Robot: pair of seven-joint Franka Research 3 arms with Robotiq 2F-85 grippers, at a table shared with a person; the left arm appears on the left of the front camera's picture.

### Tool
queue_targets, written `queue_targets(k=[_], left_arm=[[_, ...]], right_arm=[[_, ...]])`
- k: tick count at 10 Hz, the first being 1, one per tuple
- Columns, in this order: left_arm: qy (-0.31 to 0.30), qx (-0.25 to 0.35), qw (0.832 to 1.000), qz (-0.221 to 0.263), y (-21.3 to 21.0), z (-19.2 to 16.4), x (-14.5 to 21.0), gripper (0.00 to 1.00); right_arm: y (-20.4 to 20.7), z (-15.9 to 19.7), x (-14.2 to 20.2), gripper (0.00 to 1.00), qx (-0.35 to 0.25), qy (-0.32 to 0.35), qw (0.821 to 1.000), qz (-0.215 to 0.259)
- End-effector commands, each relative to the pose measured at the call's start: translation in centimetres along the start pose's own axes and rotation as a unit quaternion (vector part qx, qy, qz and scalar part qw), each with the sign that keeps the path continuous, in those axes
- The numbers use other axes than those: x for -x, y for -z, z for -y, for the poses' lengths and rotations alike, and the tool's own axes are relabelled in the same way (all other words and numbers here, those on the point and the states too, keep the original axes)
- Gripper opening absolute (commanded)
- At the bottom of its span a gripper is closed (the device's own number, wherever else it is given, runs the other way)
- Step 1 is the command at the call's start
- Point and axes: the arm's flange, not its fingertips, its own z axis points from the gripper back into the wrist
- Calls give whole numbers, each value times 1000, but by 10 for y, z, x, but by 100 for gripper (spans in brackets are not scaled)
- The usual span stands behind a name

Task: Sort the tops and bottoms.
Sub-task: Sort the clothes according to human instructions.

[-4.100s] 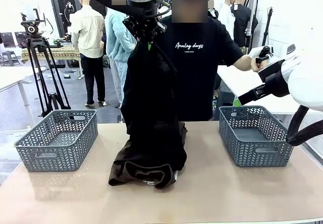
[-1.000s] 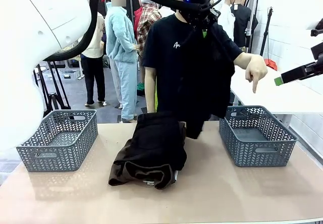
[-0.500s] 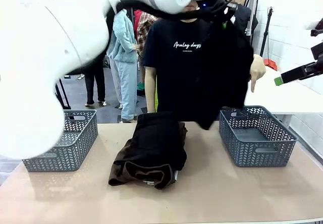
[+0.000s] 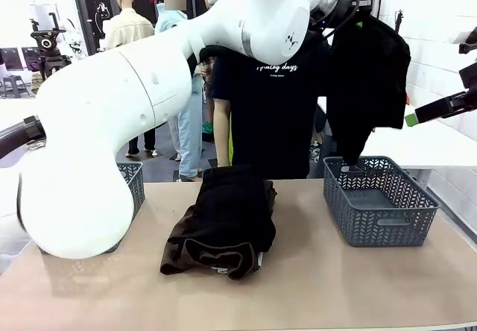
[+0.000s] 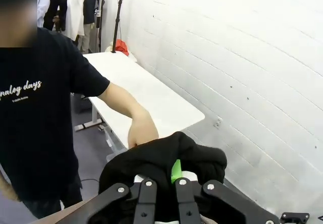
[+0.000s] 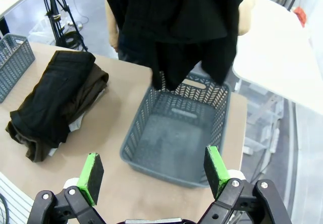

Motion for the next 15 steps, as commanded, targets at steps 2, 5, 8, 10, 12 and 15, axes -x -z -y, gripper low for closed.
queue_targets(k=[2,5,8,10,12,15], left_arm=[[-62,14,998,13,70,28,23,0],[-72,26,997,16,91,34,38,0],[-74,10,997,-25,97,36,51,0],[-57,33,998,0,51,20,76,0],[-57,33,998,0,51,20,76,0],[-93,40,994,-46,84,11,107,0]], right_arm=[[1,-1,0,100,2,-2,1000,-1],[1,-1,0,100,2,-2,1000,-1],[1,-1,0,100,2,-2,1000,-1],[1,-1,0,100,2,-2,1000,-1],[1,-1,0,100,2,-2,1000,-1],[1,-1,0,100,2,-2,1000,-1]])
